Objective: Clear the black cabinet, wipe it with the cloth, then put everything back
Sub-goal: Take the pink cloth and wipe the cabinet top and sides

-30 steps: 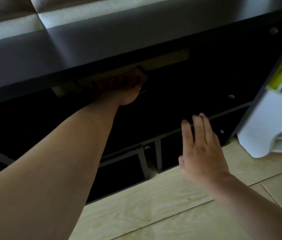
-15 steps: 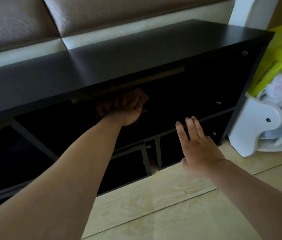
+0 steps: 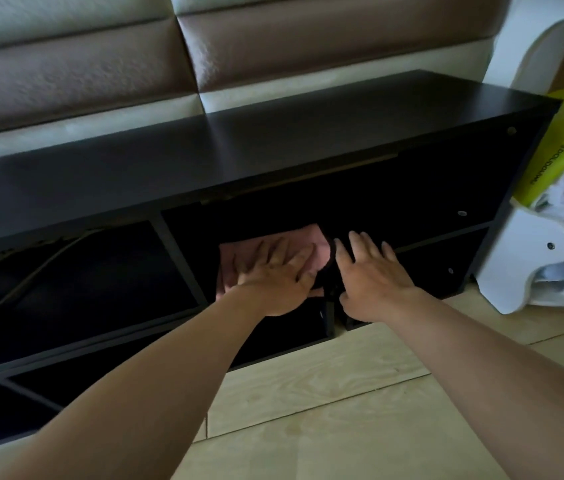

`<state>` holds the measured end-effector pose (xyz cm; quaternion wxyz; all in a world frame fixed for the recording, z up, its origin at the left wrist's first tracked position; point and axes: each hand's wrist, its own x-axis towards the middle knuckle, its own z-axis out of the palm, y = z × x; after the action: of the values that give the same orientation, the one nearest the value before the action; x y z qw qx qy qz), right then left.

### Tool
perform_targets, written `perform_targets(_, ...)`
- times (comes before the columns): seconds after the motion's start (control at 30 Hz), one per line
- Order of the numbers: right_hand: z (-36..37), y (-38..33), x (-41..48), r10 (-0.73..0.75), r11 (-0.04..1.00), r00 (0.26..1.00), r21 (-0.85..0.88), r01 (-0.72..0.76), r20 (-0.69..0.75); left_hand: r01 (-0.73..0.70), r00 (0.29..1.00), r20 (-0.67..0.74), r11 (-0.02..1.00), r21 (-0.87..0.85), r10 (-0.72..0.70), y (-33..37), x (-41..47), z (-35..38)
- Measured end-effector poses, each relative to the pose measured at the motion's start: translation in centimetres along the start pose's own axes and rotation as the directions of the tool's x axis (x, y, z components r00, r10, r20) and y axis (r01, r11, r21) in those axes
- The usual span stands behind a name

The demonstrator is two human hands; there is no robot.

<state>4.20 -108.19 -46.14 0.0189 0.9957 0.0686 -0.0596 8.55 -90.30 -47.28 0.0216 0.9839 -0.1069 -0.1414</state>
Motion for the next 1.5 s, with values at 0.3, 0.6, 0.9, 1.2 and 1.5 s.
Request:
perform_targets(0.3,-0.4,0.6,4.4,0.026,0.998,0.996,0.059,-0.031,0.083,0.057,0.998,-0.028,0.997,-0.061,-0.059,-2.1,3.9,-1.1)
perform_targets(0.6,2.4,0.3,5.2,0.042,0.999,0.993,0.004,-0.042,-0.108,0.053,0.989,-0.128,0.978,-0.202,-0.08,-5.2,12.1,-4.2)
perform_targets(0.9,3.0,0.5,5.4,0.028,0.999,0.988,0.036,-0.022,-0.149,0.047,0.976,-0.208,0.995,-0.09,-0.065,-7.7,17.3,-6.1)
perform_targets(1.2,2.6,0.5,5.3,0.013,0.998,0.992,0.063,-0.005,-0.128,0.07,0.977,-0.188,0.982,-0.178,-0.104,-6.2,13.7,-4.1)
perform_targets(1.5,0.9,0.2,2.9,0.02,0.991,1.0,0.13,-0.019,-0.005,0.153,0.988,-0.004,0.985,-0.085,-0.154,-3.0,6.2,-1.3)
